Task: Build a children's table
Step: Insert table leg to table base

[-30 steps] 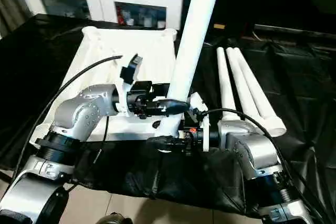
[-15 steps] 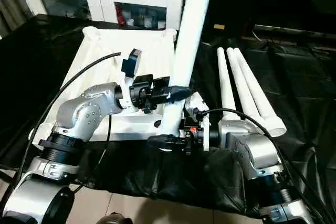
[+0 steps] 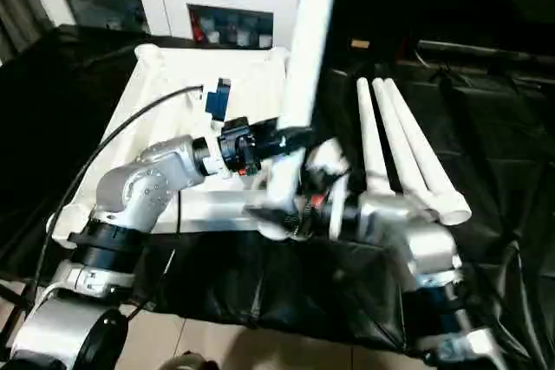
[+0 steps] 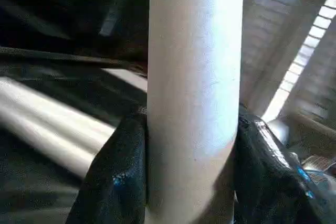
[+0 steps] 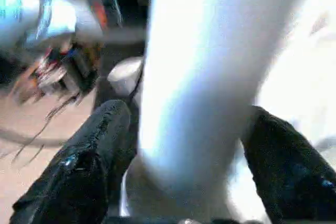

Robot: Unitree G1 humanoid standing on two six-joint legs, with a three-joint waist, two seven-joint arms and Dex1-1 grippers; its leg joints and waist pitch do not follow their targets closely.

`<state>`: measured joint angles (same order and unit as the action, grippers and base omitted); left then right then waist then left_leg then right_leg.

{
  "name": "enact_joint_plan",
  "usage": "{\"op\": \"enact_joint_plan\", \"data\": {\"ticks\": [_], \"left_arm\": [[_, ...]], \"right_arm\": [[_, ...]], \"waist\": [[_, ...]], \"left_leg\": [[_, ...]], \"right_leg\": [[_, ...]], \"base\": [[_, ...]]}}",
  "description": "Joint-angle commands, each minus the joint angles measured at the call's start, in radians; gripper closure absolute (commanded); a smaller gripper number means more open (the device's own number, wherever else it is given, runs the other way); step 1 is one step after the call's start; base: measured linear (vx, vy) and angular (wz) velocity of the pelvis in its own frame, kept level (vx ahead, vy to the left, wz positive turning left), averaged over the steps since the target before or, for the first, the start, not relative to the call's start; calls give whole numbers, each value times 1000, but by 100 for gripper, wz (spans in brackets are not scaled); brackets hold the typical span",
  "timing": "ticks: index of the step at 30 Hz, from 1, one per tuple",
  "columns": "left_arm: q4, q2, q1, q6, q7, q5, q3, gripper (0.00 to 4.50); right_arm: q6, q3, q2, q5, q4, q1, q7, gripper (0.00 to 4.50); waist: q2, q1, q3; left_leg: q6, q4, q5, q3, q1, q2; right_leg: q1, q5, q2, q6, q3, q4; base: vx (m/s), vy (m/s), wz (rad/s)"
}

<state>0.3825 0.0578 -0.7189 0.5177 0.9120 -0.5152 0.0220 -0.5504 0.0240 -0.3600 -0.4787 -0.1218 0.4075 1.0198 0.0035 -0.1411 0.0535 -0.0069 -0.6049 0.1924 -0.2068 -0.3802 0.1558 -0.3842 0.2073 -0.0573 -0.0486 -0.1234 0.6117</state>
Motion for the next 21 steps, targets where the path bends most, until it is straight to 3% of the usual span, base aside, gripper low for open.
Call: {"op": "enact_joint_plan", "data": {"ticks": [1,5,9,17,21], "left_arm": [[5,7,-40,-9,-68,1,47,262],[-14,7,-46,22,-105,-12,66,262],[-37,5,-44,31,-110,-22,62,262],[-54,0,-48,44,-109,-25,55,262],[-73,4,-47,30,-130,9,30,262]], "right_arm": [[-5,-88,6,-50,-7,25,-66,64],[-51,-120,12,-80,16,30,-96,64],[-79,-80,3,-38,49,16,-130,64],[-124,-52,21,-84,81,20,-118,64],[-104,-22,28,-33,67,44,-159,64]], "waist": [[-5,3,-77],[-6,1,-77],[-6,-1,-78],[-5,1,-75],[-7,2,-75]], "left_leg": [[77,57,47,56,21,101],[86,55,33,54,21,100],[90,54,16,55,18,100],[70,56,48,55,20,101],[64,56,37,55,19,101]], "right_leg": [[57,74,-130,-142,81,-69],[58,50,-131,-156,81,-68],[58,45,-130,-153,80,-66],[57,95,-132,-141,81,-72],[57,79,-132,-141,82,-69]], "base": [[0,0,0],[0,0,0],[0,0,0],[0,0,0],[0,0,0]]}}
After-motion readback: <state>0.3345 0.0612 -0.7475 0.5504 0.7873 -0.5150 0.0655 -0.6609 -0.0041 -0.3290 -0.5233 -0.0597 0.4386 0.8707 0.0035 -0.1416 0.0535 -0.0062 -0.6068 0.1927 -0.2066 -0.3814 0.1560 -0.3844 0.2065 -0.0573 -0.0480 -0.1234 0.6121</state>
